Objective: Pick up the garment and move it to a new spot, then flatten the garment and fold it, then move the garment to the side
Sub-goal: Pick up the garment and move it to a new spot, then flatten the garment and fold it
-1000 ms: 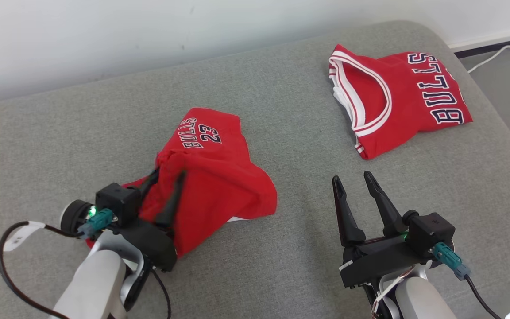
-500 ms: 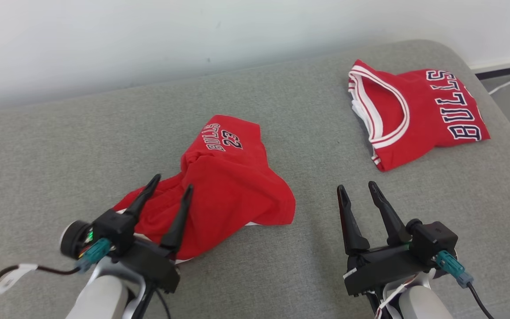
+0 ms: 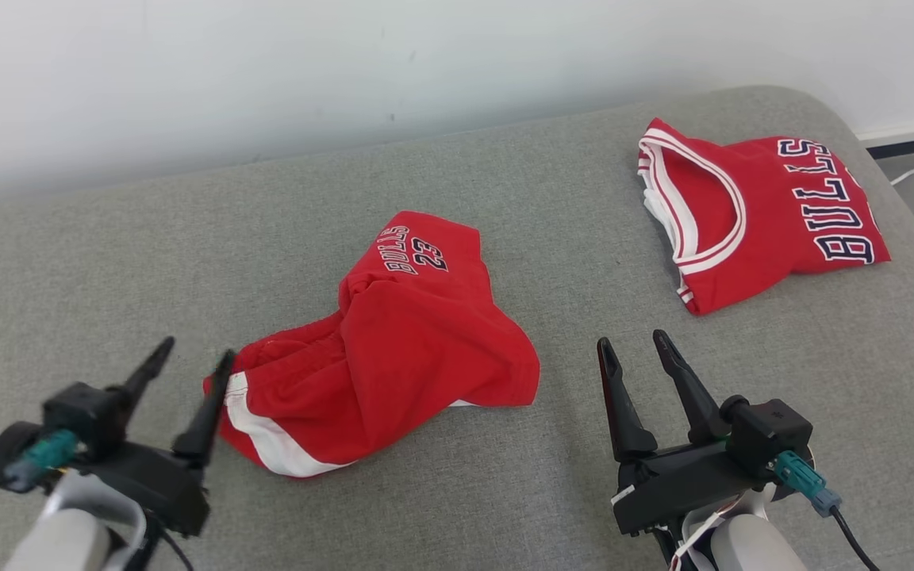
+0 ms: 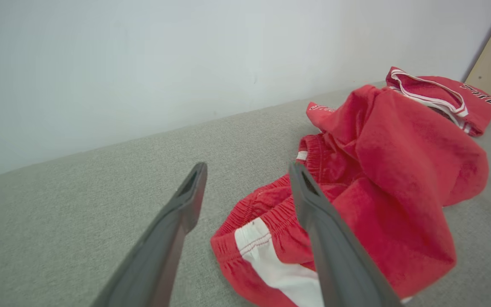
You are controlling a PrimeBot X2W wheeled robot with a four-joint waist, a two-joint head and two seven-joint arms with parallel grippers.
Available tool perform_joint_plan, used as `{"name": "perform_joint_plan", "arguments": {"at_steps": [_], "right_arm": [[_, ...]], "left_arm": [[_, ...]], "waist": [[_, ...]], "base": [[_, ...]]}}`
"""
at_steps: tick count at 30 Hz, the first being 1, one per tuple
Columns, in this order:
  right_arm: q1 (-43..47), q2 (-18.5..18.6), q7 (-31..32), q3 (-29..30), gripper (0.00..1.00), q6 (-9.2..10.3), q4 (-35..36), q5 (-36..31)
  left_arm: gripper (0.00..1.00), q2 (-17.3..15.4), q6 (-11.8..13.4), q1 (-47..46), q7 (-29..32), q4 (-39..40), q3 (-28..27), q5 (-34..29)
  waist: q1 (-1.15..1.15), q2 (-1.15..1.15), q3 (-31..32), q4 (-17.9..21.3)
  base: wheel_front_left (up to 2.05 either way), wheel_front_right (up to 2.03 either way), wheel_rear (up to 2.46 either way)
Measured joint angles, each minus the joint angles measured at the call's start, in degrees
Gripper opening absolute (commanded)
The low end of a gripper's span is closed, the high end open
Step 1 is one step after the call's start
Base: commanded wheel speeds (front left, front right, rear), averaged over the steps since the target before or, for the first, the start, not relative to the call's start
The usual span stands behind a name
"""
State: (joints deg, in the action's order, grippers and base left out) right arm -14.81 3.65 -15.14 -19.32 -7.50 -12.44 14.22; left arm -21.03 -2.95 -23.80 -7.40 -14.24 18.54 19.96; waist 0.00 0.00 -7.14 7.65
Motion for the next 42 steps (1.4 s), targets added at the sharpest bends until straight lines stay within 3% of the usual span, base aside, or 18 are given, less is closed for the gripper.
{"name": "perform_joint_plan", "arguments": {"at_steps": [4, 9, 22, 36, 38, 39, 42], "right_arm": [[-0.25, 0.13, 0.0, -0.59, 1.0, 0.0, 0.0, 0.23], [-0.75, 0.02, 0.0, -0.85, 1.0, 0.0, 0.01, 0.42], [-1.08, -0.31, 0.0, -0.76, 1.0, 0.0, -0.05, 0.65], [-1.64, -0.51, 0.0, -0.93, 1.0, 0.0, -0.15, 0.96], [-1.86, -0.54, 0.0, -0.92, 1.0, 0.0, -0.22, 0.96], [-1.91, -0.53, 0.0, -0.91, 1.0, 0.0, -0.21, 0.96], [-1.97, -0.55, 0.0, -0.82, 1.0, 0.0, -0.25, 0.96]], "left_arm": [[1.0, -3.19, -1.02, -1.41, 1.96, 0.11, -2.43, 2.71], [1.0, -4.69, -2.09, -1.56, 4.45, 0.14, -3.34, 5.68], [1.0, -8.48, -4.3, -1.48, 11.37, -0.1, 1.99, 11.87], [1.0, -8.33, -4.5, -1.49, 11.6, -4.48, 6.99, 16.41], [0.28, -7.93, -4.5, -1.98, 11.13, -5.95, 7.64, 17.27], [0.0, -7.9, -4.5, -2.35, 10.53, -6.55, 7.94, 17.47], [0.0, -8.13, -4.5, -3.39, 8.77, -8.88, 8.38, 17.89]], "waist": [[0.0, 0.0, -0.5, 0.79], [0.0, 0.0, -1.25, 1.83], [0.0, 0.01, -2.46, 3.85], [0.0, 0.01, -3.52, 4.79], [0.0, 0.01, -3.64, 4.94], [0.0, 0.0, -3.7, 4.99], [0.0, 0.01, -3.79, 5.0]], "base": [[0.0, 0.0, 0.0], [0.0, 0.0, 0.0], [0.0, 0.0, 0.0], [0.0, 0.0, 0.0], [0.0, 0.0, 0.0], [0.0, 0.0, 0.0], [0.0, 0.0, 0.0]]}}
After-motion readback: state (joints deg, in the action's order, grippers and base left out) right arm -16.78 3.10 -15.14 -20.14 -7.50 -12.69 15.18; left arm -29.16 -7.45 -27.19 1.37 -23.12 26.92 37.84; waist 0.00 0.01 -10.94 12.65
